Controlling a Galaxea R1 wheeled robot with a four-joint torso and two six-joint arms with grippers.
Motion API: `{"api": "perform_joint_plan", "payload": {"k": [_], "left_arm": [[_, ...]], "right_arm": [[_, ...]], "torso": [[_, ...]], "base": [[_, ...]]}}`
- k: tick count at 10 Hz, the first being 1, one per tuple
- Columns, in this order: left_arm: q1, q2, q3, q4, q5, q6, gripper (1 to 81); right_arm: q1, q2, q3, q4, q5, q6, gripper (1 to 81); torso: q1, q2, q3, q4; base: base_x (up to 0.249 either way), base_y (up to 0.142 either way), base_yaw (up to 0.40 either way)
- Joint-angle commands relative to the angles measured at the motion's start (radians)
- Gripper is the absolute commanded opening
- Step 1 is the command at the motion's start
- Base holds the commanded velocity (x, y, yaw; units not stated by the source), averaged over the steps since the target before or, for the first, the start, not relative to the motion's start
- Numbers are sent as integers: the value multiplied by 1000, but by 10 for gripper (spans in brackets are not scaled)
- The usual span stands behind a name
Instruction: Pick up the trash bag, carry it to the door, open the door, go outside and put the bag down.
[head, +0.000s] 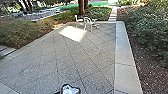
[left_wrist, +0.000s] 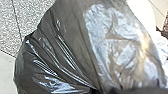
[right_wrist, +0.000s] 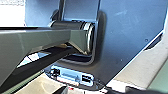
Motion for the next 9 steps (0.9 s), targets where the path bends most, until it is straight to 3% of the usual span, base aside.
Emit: {"api": "perform_joint_plan", "payload": {"k": [1,2,3,5,6,7,8,9], "left_arm": [[-131,-45,-26,-26,108,4,10],[-131,-42,-26,-23,108,6,10],[-126,-38,-26,-25,108,6,811],[-103,-34,-26,-17,106,7,811],[-64,-20,-26,-14,102,13,811],[5,0,-33,-9,86,29,811],[70,35,-57,11,57,76,811],[143,79,-92,33,27,120,811]], "right_arm": [[5,37,25,-10,-76,-15,811],[4,37,25,-6,-76,-15,811],[5,37,25,-4,-76,-12,811],[5,37,25,-4,-76,-4,811],[5,37,25,-4,-74,-4,811],[4,37,25,-4,-74,-4,811],[5,37,25,-4,-74,-2,811],[7,39,27,-3,-74,-2,811]], "torso": [[0,0,0,0],[0,0,0,0],[0,0,0,0],[0,0,0,0],[0,0,67,0],[0,0,96,0],[0,1,114,0],[1,1,142,-27]], "base": [[0,0,0],[0,0,0],[0,0,0],[0,0,0],[0,0,0],[0,0,0],[0,0,0],[0,0,0]]}}
